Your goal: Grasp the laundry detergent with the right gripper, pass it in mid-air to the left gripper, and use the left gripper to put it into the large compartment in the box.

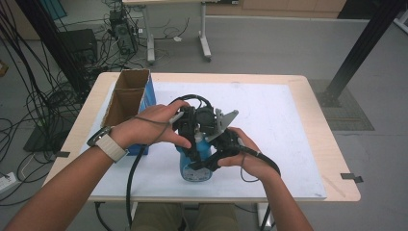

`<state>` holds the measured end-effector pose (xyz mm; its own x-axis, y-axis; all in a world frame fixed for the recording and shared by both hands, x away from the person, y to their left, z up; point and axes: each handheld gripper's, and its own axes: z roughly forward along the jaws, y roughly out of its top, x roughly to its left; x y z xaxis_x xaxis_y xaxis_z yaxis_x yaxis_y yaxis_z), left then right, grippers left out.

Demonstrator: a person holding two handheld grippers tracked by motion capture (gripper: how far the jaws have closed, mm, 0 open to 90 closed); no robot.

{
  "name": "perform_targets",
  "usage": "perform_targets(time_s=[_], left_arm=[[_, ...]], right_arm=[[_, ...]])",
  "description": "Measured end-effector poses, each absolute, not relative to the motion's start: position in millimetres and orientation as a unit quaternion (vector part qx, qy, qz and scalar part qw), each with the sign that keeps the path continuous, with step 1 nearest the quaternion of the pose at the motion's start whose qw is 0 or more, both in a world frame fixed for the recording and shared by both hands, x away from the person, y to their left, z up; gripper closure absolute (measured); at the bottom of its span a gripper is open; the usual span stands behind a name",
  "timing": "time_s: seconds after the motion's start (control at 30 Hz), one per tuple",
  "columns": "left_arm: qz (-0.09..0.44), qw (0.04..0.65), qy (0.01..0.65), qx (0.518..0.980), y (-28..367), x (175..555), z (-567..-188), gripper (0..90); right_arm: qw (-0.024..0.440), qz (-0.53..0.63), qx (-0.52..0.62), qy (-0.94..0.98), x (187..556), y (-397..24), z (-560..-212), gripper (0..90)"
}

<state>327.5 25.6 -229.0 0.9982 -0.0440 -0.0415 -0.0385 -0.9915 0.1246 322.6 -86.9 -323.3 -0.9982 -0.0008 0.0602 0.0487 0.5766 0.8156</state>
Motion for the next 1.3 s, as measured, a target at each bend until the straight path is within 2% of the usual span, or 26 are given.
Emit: perform_targets(time_s=[0.27, 0.3, 0.33, 0.6, 0.67, 0.7, 1.17, 1.2, 1.3], left_arm=[[-0.020, 0.061, -0.021, 0.998, 26.4, 326.5, -228.2, 37.3], [-0.020, 0.061, -0.020, 0.998, 26.6, 326.3, -228.2, 37.3], [-0.020, 0.062, -0.020, 0.998, 26.8, 326.1, -228.0, 37.3], [-0.019, 0.062, -0.019, 0.998, 27.5, 325.6, -227.6, 37.3], [-0.020, 0.062, -0.019, 0.998, 27.6, 325.5, -227.5, 37.3], [-0.020, 0.062, -0.019, 0.998, 27.6, 325.6, -227.5, 37.3], [-0.021, 0.062, -0.018, 0.998, 27.8, 325.4, -227.6, 37.3], [-0.021, 0.062, -0.017, 0.998, 27.7, 325.4, -227.4, 37.3], [-0.022, 0.063, -0.017, 0.998, 28.2, 325.3, -226.4, 37.4]], right_arm=[[0.026, -0.460, -0.011, -0.887, 321.9, -86.0, -322.8, 43.1], [0.038, -0.463, -0.015, -0.886, 320.4, -85.8, -322.3, 43.1], [0.026, -0.460, -0.011, -0.888, 321.8, -85.8, -322.5, 43.1], [0.025, -0.460, -0.009, -0.887, 321.7, -84.9, -322.0, 43.1], [0.037, -0.462, -0.013, -0.886, 320.0, -84.9, -321.4, 43.1], [0.026, -0.461, -0.008, -0.887, 321.5, -85.0, -321.8, 43.1], [0.025, -0.461, -0.008, -0.887, 321.0, -84.7, -322.1, 43.1], [0.036, -0.464, -0.011, -0.885, 319.5, -84.5, -321.5, 43.0], [0.025, -0.462, -0.008, -0.887, 320.6, -84.4, -321.4, 43.0]])
